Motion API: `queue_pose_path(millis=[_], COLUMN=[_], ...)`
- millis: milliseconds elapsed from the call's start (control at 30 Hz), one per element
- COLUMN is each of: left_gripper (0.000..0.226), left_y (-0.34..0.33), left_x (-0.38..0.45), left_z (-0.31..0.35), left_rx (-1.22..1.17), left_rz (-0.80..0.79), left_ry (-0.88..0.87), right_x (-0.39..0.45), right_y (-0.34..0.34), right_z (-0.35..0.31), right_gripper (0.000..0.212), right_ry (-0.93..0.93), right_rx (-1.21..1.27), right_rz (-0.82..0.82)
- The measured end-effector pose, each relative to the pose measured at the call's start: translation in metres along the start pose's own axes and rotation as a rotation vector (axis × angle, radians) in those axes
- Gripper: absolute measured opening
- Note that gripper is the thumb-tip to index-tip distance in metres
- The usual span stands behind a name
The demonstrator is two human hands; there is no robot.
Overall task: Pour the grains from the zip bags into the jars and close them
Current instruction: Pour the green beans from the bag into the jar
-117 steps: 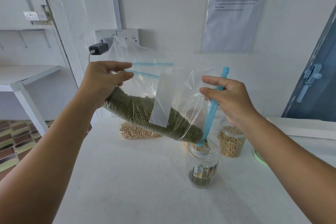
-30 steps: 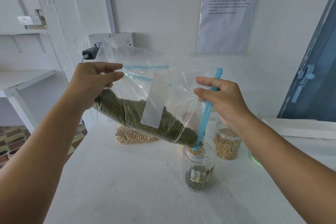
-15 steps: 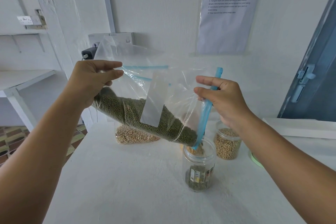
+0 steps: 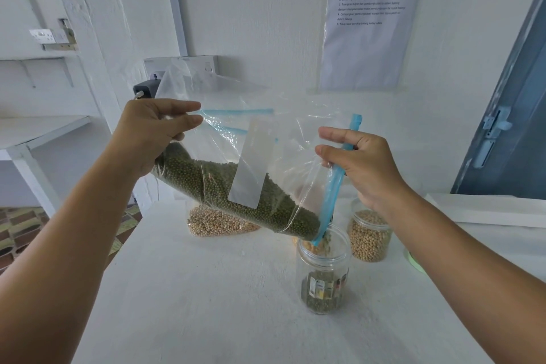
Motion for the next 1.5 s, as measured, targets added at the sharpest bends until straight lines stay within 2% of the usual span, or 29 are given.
queue_pose_path(millis=[1500], left_gripper=[0.024], left_y=[0.005], left_x=[0.004], left_z=[0.008], left_rx=[-0.008], left_rz=[-0.003], left_ry=[-0.025], right_x=[-0.001], right_y=[0.0], right_z=[-0.004], right_gripper=[0.036], right_ry=[-0.002], right_rx=[-0.005], right_rz=[0.008])
Point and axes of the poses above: each hand's wrist, its own x-axis towards the middle knuckle, its own y-axis out of the back of the hand, z = x × y, the point moved 9 cm from there along x, towards the middle knuckle, and after that the axes turned 2 degrees about y, right-handed, at the moved point
